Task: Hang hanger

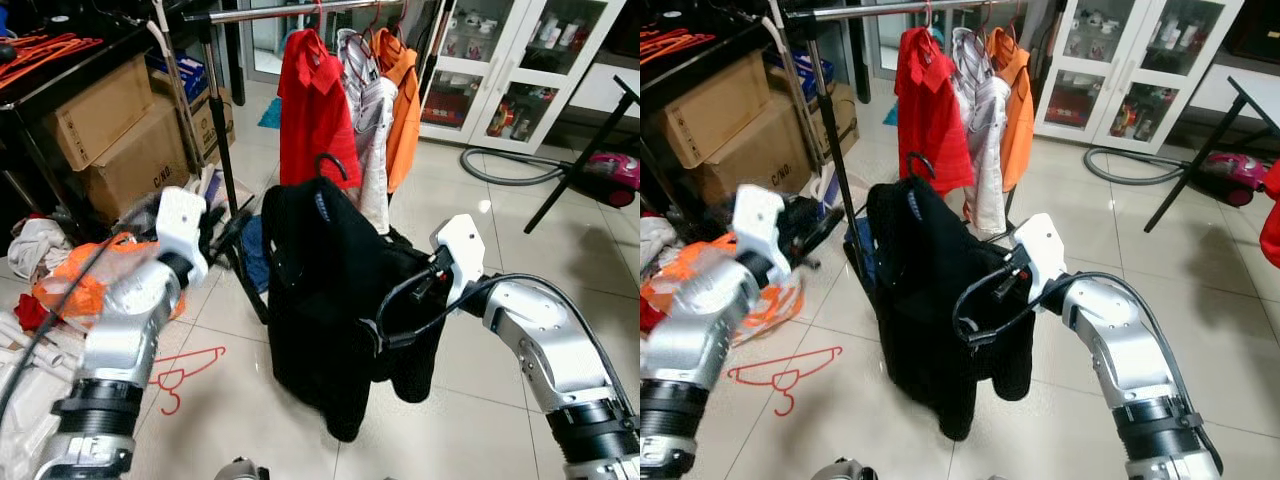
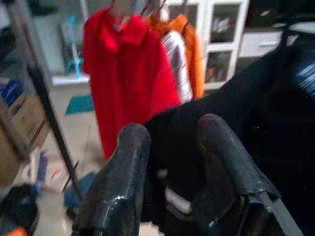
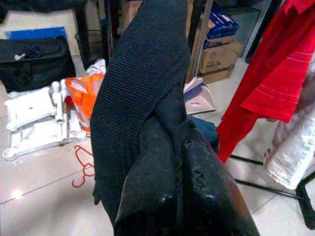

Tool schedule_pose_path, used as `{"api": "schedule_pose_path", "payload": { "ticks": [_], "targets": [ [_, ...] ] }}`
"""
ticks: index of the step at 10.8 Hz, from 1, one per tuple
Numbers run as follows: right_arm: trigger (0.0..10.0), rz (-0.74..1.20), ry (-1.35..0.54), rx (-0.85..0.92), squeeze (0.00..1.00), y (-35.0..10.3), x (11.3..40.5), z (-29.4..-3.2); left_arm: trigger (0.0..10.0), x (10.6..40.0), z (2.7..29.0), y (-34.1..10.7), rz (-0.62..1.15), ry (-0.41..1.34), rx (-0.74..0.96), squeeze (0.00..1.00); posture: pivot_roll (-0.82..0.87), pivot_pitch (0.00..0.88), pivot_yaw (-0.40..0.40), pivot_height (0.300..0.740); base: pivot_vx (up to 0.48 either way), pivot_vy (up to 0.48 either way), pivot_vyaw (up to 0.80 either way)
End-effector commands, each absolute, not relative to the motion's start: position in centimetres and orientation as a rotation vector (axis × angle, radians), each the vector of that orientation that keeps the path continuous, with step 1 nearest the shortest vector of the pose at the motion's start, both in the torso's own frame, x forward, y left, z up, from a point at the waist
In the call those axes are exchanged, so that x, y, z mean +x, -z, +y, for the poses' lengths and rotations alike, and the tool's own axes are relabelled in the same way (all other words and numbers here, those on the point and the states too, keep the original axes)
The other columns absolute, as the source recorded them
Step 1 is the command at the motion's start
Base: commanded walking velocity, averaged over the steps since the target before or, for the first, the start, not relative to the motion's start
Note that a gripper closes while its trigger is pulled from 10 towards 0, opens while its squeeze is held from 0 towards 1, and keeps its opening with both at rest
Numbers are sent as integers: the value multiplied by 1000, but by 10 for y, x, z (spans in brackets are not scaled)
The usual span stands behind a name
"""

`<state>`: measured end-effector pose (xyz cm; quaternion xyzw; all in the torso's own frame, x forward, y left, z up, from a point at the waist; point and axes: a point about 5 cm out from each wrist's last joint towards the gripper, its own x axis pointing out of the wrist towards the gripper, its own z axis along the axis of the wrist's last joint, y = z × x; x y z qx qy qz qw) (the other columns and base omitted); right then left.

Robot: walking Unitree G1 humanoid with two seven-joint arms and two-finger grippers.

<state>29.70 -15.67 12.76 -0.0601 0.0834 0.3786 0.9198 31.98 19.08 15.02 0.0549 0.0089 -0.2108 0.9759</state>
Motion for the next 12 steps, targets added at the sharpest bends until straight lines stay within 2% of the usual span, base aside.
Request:
{"api": "schedule_pose_path", "payload": {
  "ticks": [1, 5, 6, 8, 12],
  "targets": [
    [0, 108, -763, -146, 0, -140, 303, -158, 10000, 322, 183, -160, -8, 462, 120, 1000, -39, 0, -34, 740, 0, 0, 0],
    [0, 85, -782, -156, 0, -140, 306, -159, 10000, 325, 203, -176, -46, 463, 131, 1000, -32, 0, -40, 740, 0, 0, 0],
    [0, 78, -836, -154, 0, -147, 304, -164, 10000, 325, 215, -186, -45, 536, 152, 0, -31, 0, -41, 740, 0, 0, 0],
    [0, 68, -947, -171, 0, -161, 303, -170, 10000, 324, 231, -208, -53, 743, 98, 0, -29, 0, -43, 740, 0, 0, 0],
    [0, 68, -1128, -209, 0, -176, 294, -168, 10000, 323, 230, -221, 50, 1109, 101, 0, -42, 0, -34, 740, 0, 0, 0]
  ]
}}
